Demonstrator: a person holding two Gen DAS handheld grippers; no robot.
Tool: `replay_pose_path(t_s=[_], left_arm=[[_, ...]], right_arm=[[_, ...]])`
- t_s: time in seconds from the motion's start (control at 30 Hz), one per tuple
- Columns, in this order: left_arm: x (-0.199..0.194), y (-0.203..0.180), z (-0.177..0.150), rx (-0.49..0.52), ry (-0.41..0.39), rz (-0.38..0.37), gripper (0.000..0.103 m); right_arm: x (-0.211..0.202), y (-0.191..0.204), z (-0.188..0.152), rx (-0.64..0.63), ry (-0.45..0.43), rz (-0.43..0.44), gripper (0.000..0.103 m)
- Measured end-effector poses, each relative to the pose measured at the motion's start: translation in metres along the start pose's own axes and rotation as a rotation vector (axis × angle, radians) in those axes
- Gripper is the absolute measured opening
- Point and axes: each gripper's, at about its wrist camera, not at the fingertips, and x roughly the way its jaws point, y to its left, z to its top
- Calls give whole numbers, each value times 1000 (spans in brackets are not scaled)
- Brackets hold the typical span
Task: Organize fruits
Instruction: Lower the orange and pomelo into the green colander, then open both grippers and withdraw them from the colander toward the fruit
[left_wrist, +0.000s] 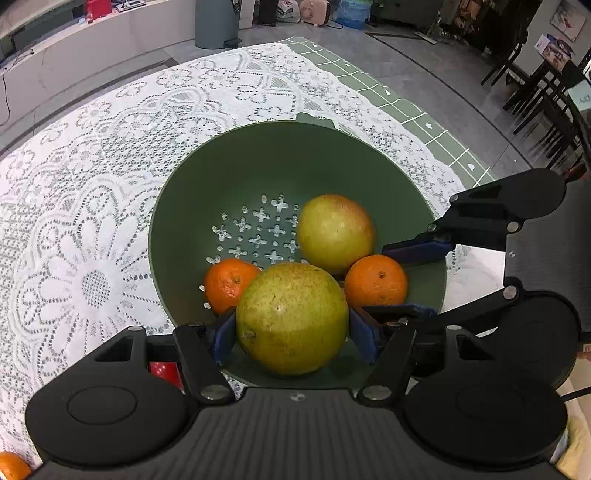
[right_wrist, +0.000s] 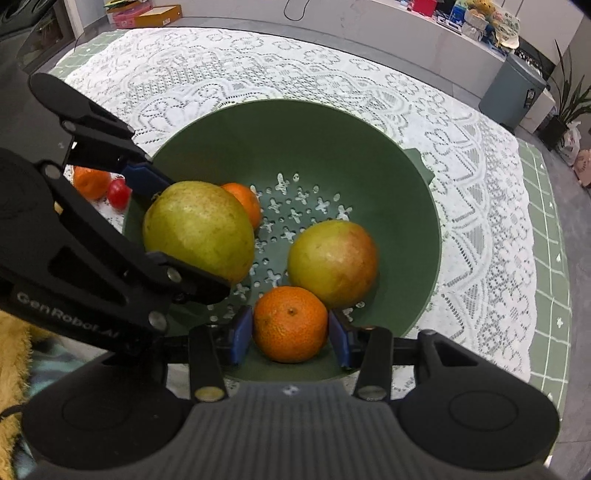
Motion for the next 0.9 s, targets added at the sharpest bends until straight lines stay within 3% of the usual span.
replay_pose_path(t_s=[0.27,0.37,0.5,0.9], left_arm=[[-1,2,0,8,-7,-11,71],[-8,6,1,-16,-20,-75,72],[-13,2,0,18,-24,-27,72],[-52,3,-12,-2,-100,-5,72]], right_arm=[[2,2,4,-31,23,1,43],[4,2,7,-42,38,-3,43],[7,1,8,-52,50,-12,43],[11,8,18,-87,105,-40,43]])
